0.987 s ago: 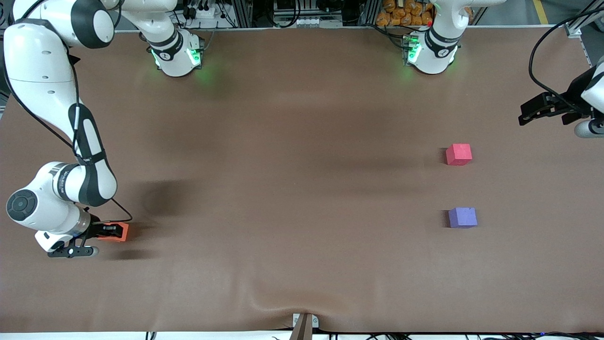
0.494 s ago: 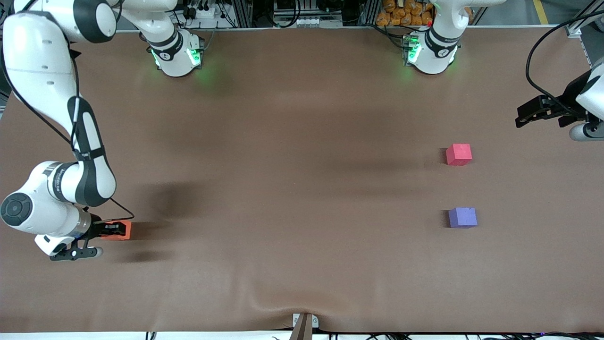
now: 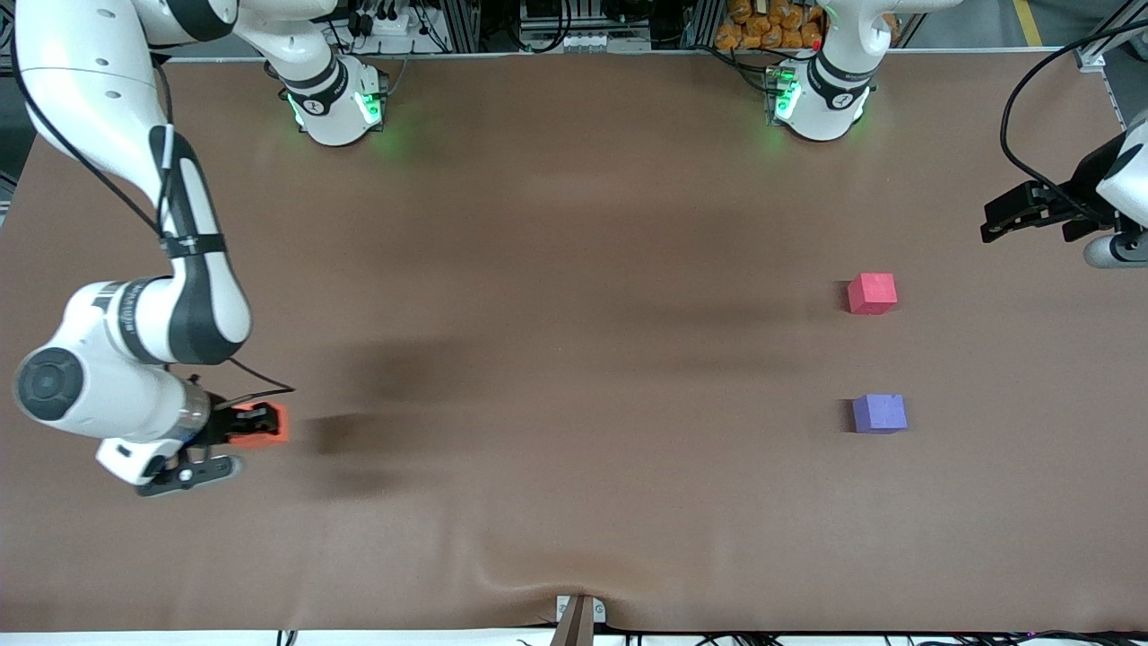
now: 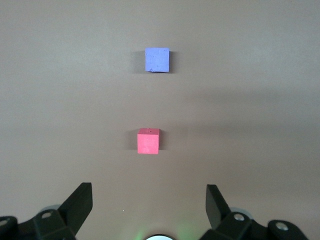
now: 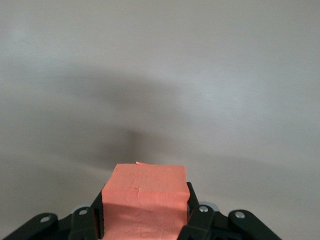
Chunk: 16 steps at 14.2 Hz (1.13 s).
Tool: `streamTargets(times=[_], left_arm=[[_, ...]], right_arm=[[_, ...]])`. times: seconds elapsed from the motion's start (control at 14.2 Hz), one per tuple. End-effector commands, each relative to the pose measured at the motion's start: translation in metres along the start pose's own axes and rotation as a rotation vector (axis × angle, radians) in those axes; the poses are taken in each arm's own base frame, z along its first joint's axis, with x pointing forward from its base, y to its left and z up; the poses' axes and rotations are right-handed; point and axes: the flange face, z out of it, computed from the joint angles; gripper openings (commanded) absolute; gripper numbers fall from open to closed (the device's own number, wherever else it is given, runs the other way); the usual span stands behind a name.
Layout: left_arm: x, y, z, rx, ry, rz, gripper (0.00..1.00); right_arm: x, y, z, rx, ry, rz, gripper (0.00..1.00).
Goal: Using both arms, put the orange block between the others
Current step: 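Lift and carry the orange cube toward the table middle with the right gripper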
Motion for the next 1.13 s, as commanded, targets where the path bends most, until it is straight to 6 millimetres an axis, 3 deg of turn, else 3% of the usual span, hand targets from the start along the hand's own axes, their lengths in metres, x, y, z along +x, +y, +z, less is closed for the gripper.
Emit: streamTargets(times=[0.0, 0.14, 0.42, 0.71, 0.92, 1.06], left_arm=[[0.001, 0.0, 0.0, -0.017, -0.001, 0.014, 1.0], [0.001, 0.0, 0.001, -0.017, -0.001, 0.016, 1.0], [0.003, 0.001, 0.003, -0.015, -0.006, 0.017, 1.0], [0.004, 0.001, 0.005, -0.015, -0.01, 0.017, 1.0], [0.003, 0.0, 0.005, -0.015, -0.009, 0.016, 1.0], [0.004, 0.001, 0.005, -0.015, -0.01, 0.017, 1.0]], right_arm=[[0.006, -0.05, 0.004, 0.073, -0.003, -0.064, 0.0], [0.011, -0.091, 0.012, 0.127, -0.006, -0.078, 0.0], [0.015, -0.212, 0.029, 0.119, -0.016, -0.109, 0.0], [-0.001, -0.34, 0.051, 0.113, -0.013, -0.051, 0.0], [-0.021, -0.414, 0.065, 0.112, -0.013, -0.009, 0.0], [-0.027, -0.443, 0.075, 0.104, 0.014, 0.083, 0.0]])
